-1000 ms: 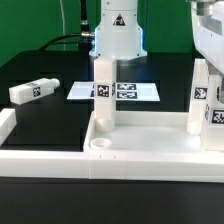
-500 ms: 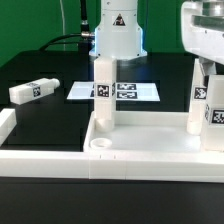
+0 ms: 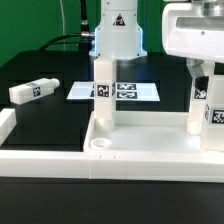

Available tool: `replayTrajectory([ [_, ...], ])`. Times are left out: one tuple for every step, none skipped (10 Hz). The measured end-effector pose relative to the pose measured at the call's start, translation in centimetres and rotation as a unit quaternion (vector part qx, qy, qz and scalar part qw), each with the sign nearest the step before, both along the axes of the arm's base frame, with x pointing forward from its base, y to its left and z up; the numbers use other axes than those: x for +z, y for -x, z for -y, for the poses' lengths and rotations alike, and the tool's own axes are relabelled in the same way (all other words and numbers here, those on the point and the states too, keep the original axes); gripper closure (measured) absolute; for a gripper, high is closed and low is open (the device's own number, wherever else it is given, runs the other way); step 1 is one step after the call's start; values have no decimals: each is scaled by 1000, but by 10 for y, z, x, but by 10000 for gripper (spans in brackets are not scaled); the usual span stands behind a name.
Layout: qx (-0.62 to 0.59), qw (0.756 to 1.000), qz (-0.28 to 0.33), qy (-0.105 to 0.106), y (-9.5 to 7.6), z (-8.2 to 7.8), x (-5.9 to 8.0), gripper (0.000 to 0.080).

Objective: Assemble desk

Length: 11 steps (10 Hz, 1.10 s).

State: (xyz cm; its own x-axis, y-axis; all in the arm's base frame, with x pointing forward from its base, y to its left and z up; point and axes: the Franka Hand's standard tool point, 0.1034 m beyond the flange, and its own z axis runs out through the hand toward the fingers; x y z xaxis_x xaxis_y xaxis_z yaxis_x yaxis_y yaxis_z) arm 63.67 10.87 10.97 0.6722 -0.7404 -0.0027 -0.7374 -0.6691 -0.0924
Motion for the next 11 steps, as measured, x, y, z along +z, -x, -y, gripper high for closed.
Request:
replayTrajectory([
  [59,998,3,11,0,0,0,150],
  [111,994,6,17,0,0,-1,150],
  [142,990,8,21,-1,0,0,150],
  [169,985,10,25,-1,0,1,150],
  [200,979,11,29,-1,1,0,150],
  [219,975,11,33,-1,0,0,150],
  [263,964,12,40,-1,1,0,150],
  [295,955,13,44,-1,2,0,150],
  [317,947,14,46,-1,2,0,150],
  [341,939,14,49,-1,3,0,150],
  [343,938,14,49,-1,3,0,272],
])
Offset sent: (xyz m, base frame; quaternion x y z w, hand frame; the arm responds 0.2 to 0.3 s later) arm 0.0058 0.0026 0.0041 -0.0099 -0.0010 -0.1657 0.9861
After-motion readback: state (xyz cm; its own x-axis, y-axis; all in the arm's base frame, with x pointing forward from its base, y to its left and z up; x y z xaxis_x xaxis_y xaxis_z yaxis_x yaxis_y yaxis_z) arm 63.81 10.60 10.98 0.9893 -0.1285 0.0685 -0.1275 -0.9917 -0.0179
